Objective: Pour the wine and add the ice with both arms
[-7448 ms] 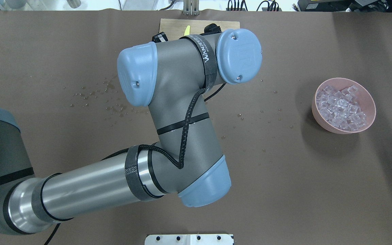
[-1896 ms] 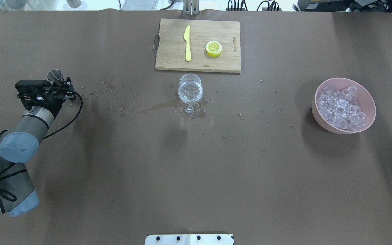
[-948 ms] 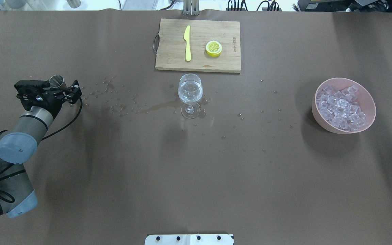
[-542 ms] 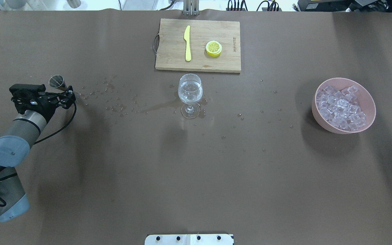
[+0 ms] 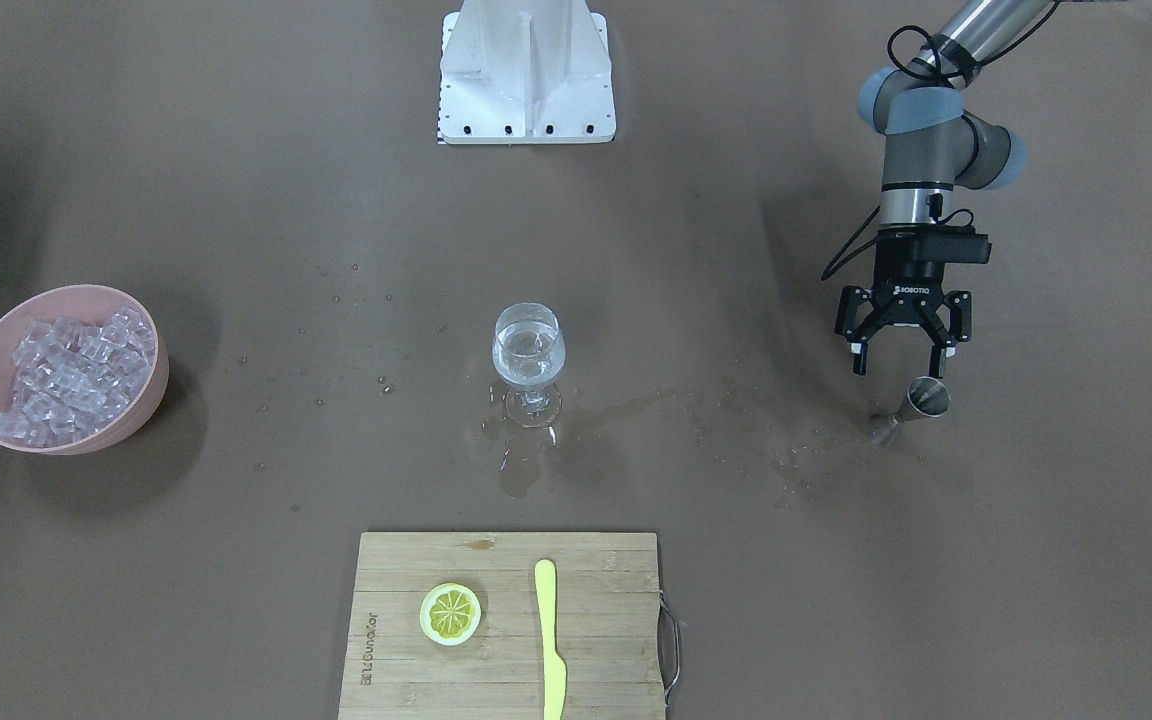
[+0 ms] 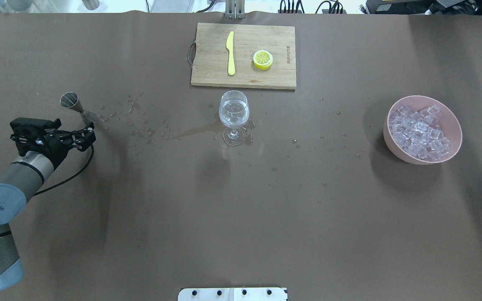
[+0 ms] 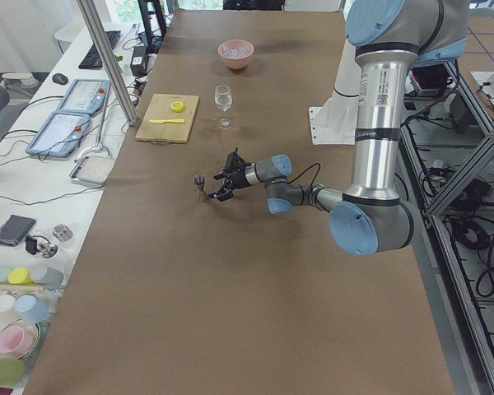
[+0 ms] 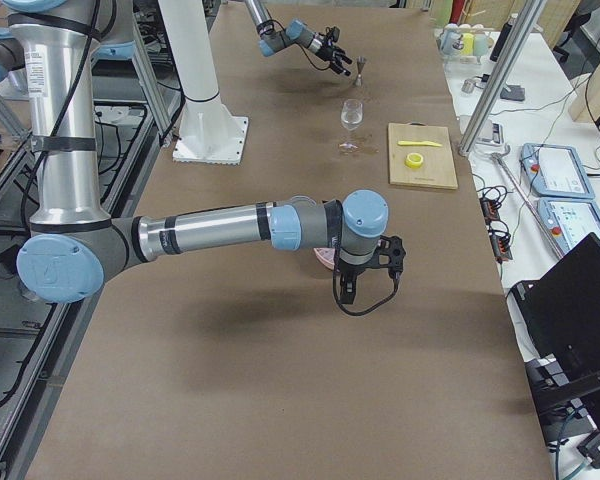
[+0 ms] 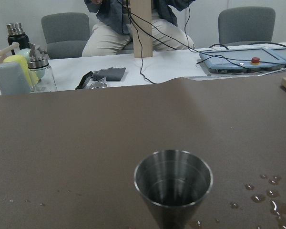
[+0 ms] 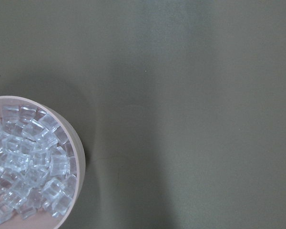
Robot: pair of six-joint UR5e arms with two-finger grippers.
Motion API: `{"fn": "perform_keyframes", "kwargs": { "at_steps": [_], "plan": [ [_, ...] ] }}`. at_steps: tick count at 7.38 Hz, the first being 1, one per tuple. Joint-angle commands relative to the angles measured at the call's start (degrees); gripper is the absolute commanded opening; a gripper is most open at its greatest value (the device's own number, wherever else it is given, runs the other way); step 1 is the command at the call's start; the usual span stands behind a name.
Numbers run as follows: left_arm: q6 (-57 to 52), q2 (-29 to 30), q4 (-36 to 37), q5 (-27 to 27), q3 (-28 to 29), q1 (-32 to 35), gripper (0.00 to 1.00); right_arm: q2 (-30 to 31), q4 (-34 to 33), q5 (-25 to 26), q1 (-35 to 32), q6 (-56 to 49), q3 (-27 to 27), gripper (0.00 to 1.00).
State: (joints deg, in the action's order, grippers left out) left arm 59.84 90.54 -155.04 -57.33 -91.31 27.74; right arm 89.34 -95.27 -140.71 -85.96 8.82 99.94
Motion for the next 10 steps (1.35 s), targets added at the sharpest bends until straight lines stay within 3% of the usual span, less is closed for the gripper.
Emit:
{"fn": "perform_keyframes", "kwargs": {
  "at_steps": [1,2,3,4,5,7,9,10],
  "plan": [
    [0.02,-8.14,12.65,-6.46,-14.51,-0.32,0.98,0.05,0.0,0.17,0.0,-0.03,0.0,1.0],
    [0.02,-8.71,22.15,-9.87,-21.38,-0.32,0.98,0.05,0.0,0.26,0.0,-0.55,0.17,1.0],
    [0.02,-8.71,25.2,-12.95,-23.89,-0.23,0.98,-0.21,0.09,0.44,0.0,-0.82,0.35,1.0],
    [0.02,-8.71,25.4,-20.29,-25.39,0.2,0.98,-0.04,0.09,1.66,0.26,-0.91,2.26,1.0],
    [0.02,-9.06,25.49,-31.24,-25.23,1.69,0.97,-0.04,0.0,2.19,0.96,-0.91,4.37,1.0],
    [-2.34,-7.41,34.66,-47.97,-25.58,14.64,0.98,-0.13,-0.18,3.86,5.86,-0.04,10.16,1.0],
    [-8.39,-6.34,39.09,-49.89,-25.58,22.06,0.98,-0.83,0.0,6.05,12.88,4.06,14.04,1.0],
    [-12.25,-5.38,42.07,-54.77,-25.67,27.57,0.98,-3.62,0.0,10.67,17.36,9.06,15.36,1.0]
  ]
}}
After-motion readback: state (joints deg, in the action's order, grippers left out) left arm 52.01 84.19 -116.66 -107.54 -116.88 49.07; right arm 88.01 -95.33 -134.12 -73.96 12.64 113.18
